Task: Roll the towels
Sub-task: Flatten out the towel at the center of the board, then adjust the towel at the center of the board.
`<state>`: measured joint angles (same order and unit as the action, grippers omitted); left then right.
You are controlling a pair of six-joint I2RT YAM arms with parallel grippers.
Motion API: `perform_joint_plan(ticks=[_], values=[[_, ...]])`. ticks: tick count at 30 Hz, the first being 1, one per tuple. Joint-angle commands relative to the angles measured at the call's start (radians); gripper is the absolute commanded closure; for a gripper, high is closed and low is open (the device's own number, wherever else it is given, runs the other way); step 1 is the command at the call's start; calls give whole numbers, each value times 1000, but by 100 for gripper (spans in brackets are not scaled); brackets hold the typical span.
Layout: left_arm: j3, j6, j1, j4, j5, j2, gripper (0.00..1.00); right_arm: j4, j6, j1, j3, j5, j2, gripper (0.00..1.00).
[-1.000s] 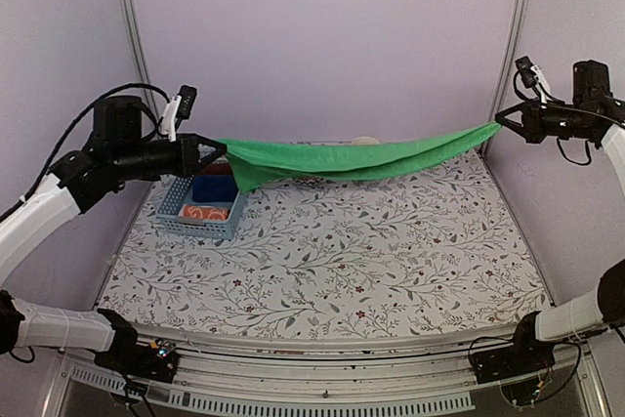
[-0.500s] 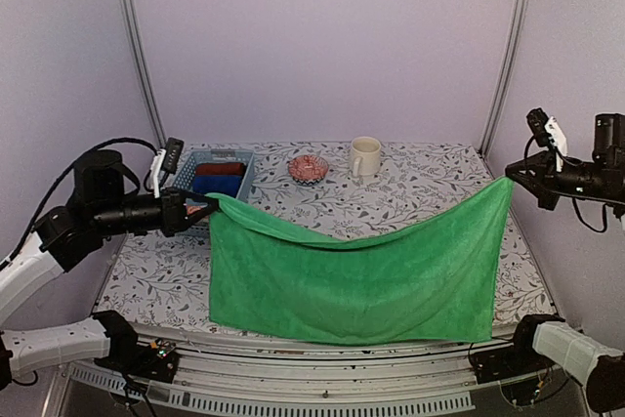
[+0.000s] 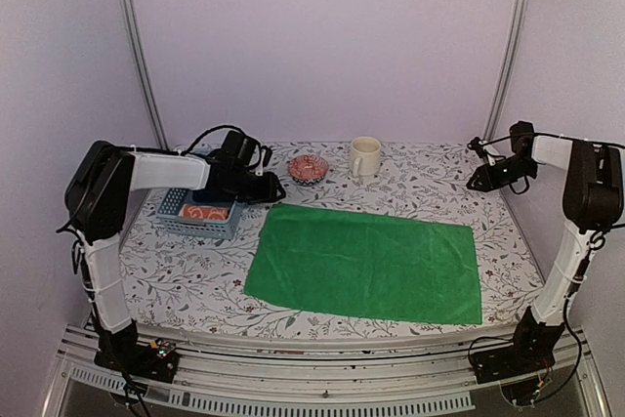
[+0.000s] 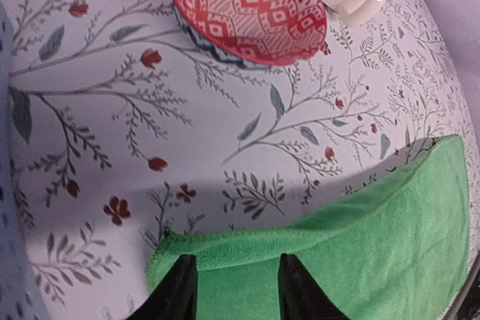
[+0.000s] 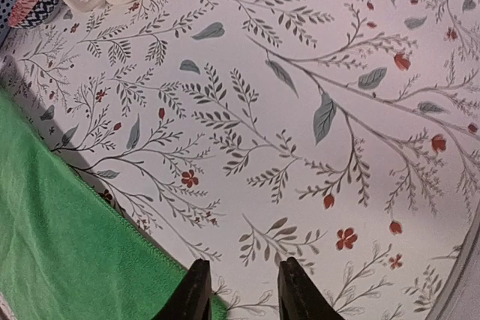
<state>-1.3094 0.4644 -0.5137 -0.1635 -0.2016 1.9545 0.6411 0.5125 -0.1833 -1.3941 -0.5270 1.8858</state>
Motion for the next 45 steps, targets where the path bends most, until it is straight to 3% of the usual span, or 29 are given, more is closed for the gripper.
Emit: perform_joint_plan(ticks=[1,8,11,18,26,35,42,45], values=[[-84,-27,11,-12,75,-8,58,-9,-91,1,-108,3,-42,61],[80,-28,-31,-70,1,-149,60,170,30,4,116,-156,-327,58],[165,-43,-67,-144,-25,-214,73,274,144,11,236,-196,-463,58],[305,-18,-121,-303,1,-343,99,390,362,85,457,-61,-639,65],[381,-5,-138,-349,-75,-354,100,419,479,159,569,5,-597,74],[418,16,-182,-352,-56,-274,100,367,518,271,662,128,-491,80],[474,51,-208,-376,-30,-273,100,298,523,276,740,216,-433,80],[513,71,-224,-379,-41,-290,100,266,522,275,765,245,-416,85]])
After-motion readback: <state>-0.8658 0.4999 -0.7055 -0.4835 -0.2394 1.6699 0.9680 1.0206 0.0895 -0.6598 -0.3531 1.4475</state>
